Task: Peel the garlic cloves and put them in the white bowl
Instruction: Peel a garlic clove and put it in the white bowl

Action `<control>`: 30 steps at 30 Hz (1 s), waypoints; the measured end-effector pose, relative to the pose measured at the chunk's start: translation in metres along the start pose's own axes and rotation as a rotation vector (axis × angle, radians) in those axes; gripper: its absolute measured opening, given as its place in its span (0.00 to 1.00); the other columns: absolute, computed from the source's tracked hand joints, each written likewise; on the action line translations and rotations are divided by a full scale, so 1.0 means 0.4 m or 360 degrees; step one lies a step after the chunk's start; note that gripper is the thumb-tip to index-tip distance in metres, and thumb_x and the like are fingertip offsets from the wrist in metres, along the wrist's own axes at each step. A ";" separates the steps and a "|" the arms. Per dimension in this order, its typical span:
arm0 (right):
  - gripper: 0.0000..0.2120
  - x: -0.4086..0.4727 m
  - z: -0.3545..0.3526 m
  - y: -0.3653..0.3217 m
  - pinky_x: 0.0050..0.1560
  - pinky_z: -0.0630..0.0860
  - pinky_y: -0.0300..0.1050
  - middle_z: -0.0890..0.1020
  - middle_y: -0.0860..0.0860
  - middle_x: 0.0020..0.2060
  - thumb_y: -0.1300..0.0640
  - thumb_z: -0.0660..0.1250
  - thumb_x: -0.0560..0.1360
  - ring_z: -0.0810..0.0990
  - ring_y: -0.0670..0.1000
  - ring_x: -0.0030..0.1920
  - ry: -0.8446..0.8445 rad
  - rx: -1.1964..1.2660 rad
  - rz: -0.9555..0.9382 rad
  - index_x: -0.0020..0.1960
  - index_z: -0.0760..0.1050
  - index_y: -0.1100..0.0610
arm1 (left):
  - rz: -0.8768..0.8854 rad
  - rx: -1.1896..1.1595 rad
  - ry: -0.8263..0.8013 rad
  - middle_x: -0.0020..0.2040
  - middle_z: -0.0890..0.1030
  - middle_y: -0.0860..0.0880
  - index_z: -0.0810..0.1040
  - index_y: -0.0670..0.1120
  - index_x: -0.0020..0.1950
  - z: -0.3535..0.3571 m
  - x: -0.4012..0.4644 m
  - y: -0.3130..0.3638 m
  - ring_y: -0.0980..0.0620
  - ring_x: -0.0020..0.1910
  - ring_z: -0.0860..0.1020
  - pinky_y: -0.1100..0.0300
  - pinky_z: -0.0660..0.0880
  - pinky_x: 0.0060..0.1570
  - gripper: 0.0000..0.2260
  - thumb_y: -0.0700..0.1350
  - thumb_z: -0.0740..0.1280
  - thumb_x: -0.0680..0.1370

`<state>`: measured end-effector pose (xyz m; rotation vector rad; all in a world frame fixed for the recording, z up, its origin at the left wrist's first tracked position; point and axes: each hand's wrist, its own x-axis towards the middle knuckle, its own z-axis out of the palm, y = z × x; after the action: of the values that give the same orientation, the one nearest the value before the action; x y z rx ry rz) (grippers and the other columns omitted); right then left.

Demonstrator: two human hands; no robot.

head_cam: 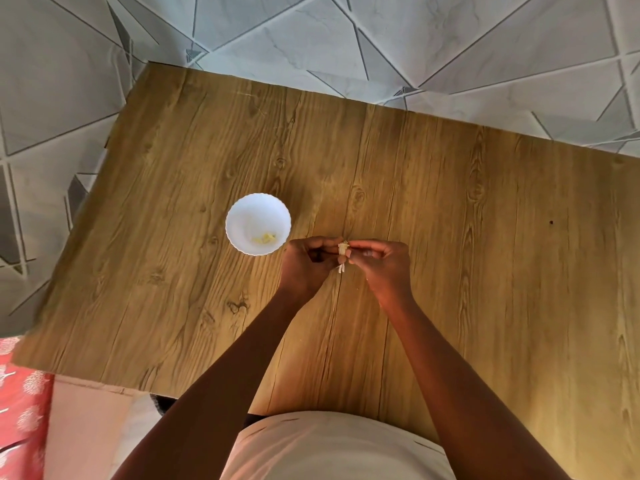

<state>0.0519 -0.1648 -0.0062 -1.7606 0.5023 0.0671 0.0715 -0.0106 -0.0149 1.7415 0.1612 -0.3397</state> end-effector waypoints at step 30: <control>0.07 -0.011 0.010 0.016 0.46 0.82 0.46 0.87 0.51 0.40 0.67 0.72 0.75 0.86 0.50 0.40 0.0130 0.0052 -0.0061 0.51 0.85 0.59 | 0.0149 0.0206 0.0270 0.48 0.87 0.54 0.84 0.45 0.62 0.022 -0.032 0.003 0.59 0.47 0.85 0.62 0.82 0.50 0.15 0.37 0.76 0.75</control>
<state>0.0465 -0.1608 -0.0115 -1.7454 0.5258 -0.0400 0.0586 -0.0184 -0.0114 1.8992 0.1829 -0.1361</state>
